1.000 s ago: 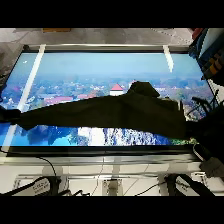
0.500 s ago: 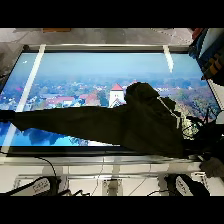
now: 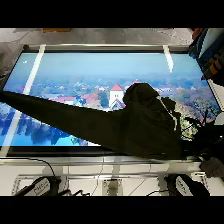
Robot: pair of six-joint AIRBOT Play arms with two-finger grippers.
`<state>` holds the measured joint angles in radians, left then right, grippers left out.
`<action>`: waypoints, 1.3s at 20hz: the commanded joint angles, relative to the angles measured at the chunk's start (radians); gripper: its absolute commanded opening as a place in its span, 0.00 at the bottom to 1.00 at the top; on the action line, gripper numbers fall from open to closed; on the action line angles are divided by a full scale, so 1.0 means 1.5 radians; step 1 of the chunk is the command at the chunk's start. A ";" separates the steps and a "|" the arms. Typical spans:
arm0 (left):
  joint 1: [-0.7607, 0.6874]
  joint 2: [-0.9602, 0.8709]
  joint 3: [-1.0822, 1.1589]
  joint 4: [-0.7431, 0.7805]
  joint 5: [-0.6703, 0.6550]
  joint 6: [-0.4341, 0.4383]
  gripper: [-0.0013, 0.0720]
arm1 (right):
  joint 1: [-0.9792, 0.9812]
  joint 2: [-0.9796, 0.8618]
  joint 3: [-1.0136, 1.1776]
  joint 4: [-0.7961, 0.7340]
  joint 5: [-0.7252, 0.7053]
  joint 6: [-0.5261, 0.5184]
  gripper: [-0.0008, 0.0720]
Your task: Fold the clothes and pants, and hang the long-sleeved shirts on hangers.
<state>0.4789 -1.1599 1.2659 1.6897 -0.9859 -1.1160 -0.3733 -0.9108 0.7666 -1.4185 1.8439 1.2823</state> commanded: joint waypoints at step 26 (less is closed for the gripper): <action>0.171 -0.002 -0.243 0.157 0.059 0.028 0.97 | 0.000 0.000 0.005 -0.052 -0.078 0.041 0.80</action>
<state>0.7391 -1.1618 0.8955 1.9251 -0.9096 -1.0489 -0.3733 -0.9108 0.7685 -1.4940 1.8038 1.3441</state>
